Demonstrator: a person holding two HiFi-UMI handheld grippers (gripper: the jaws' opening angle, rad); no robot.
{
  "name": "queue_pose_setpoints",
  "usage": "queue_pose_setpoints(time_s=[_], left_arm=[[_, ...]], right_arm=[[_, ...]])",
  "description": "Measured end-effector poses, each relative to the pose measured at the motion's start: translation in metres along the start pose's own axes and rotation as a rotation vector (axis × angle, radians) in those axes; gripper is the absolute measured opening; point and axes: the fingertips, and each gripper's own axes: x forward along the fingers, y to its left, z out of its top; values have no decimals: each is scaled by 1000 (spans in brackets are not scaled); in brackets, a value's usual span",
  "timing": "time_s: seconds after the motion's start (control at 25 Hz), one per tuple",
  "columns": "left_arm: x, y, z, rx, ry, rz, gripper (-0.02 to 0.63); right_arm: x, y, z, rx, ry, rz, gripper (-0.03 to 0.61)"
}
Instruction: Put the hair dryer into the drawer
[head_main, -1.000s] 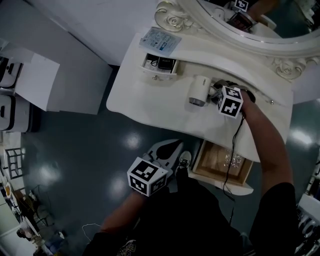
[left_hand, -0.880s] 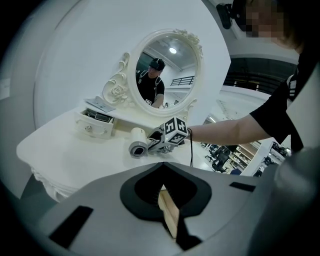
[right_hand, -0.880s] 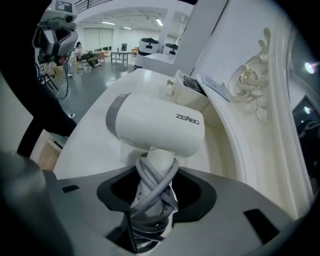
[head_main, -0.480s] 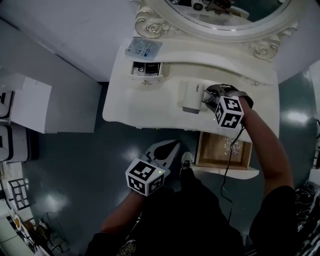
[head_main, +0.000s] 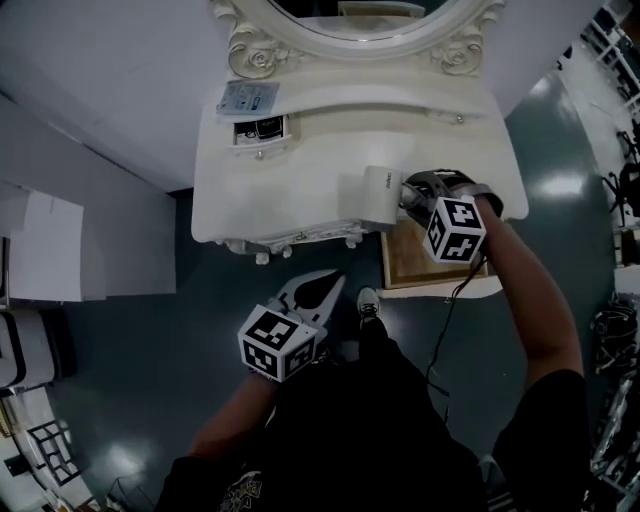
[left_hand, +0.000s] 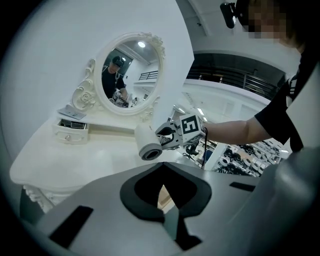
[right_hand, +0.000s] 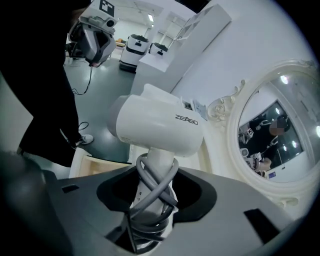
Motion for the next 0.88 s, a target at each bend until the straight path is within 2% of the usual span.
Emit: queue_pose_setpoints(time_s=[0.4,0.64,0.88], left_arm=[[-31,-51,-47,33,68,-127,3],[-21,-71,-57,46,94,-123,3],[17,-95,-52,-1,74,-50,3]], right_arm=[[-49,94,-32,101,117,2,207],[-54,122,-64,110,144,36,207],[-46,129,-102,61,97,104,207]])
